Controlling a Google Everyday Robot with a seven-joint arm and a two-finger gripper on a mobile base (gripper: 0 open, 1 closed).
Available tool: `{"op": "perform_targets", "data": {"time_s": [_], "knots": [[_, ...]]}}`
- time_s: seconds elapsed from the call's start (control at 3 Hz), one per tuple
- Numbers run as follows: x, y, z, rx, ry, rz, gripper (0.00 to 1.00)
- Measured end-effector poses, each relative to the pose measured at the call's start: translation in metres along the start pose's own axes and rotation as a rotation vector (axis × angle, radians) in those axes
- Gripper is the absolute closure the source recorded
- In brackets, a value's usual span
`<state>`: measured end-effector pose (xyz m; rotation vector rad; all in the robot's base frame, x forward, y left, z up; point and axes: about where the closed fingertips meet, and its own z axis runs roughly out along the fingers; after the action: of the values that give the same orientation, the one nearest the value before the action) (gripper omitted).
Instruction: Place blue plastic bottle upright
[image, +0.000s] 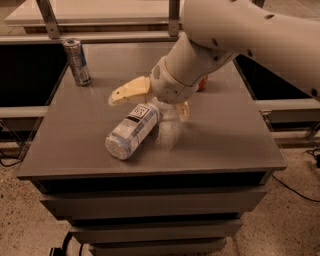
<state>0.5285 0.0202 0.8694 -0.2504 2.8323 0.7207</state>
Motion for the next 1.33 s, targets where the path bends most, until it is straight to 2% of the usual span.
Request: {"op": "perform_targets", "data": {"time_s": [0.33, 0.67, 1.33], "knots": [[0.0, 0.0, 0.001, 0.001, 0.002, 0.011, 0.0], [0.001, 0.003, 0.004, 0.033, -0.008, 0.017, 0.0], [0.003, 0.009, 0.015, 0.101, -0.002, 0.071, 0.0]]}}
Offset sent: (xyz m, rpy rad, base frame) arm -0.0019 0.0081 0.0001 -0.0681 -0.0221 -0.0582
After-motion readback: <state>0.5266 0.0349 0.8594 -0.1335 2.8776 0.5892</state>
